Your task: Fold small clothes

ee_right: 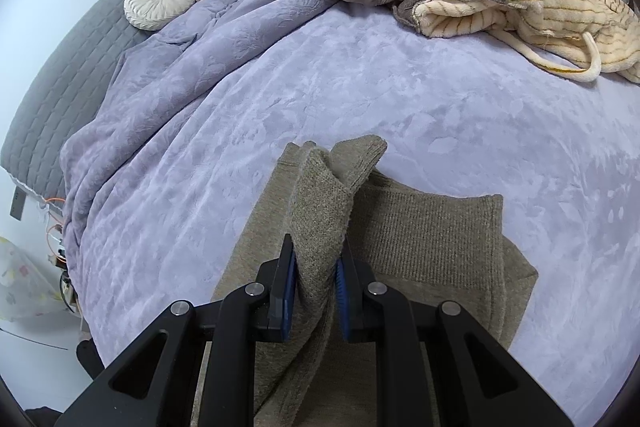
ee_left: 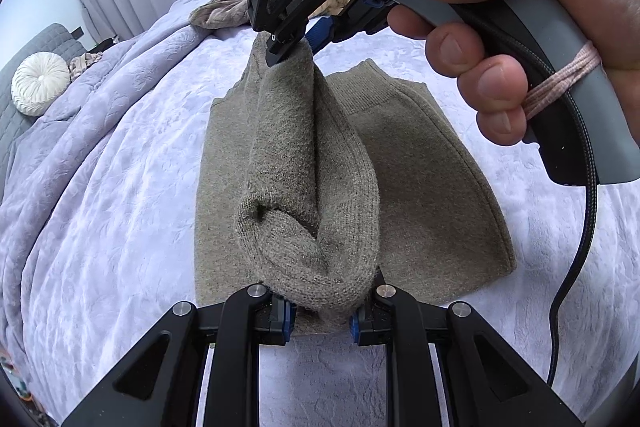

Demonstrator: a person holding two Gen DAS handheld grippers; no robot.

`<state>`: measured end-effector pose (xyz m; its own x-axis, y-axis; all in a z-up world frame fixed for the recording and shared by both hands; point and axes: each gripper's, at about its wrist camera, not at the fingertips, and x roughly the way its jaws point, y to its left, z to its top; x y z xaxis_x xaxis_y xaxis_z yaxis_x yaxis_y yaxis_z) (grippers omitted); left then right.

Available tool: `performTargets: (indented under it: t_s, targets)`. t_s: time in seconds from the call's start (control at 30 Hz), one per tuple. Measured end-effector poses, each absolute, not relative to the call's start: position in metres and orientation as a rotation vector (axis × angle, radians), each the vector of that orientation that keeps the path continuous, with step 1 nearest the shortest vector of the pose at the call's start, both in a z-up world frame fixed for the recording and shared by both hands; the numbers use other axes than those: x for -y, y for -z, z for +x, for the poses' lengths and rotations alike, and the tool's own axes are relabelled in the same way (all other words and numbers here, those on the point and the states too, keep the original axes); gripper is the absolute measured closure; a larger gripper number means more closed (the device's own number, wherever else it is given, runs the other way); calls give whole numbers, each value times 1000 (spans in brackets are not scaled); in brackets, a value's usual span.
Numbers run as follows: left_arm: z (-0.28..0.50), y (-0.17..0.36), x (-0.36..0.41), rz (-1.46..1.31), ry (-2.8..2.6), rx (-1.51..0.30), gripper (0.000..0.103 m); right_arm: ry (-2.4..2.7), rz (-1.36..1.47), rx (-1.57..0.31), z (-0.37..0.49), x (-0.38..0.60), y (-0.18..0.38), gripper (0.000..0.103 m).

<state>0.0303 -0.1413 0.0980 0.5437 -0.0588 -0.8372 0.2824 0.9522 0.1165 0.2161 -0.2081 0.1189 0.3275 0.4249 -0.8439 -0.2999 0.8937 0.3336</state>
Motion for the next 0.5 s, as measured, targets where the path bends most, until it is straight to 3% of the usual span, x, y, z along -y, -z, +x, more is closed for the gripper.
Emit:
performTargets:
  t_s: [0.23,0.37,0.5]
  targets:
    - [38,-94,145,256,203,-993,82,-470,114,-1135,214,217,-116,84]
    - [41,-90,150,265,199,-995,82,-461,131,-1131,213,228,-115,94]
    - [43,-86,154,275,202,-1000,82,-490,168,-1161,214,236,-108,94]
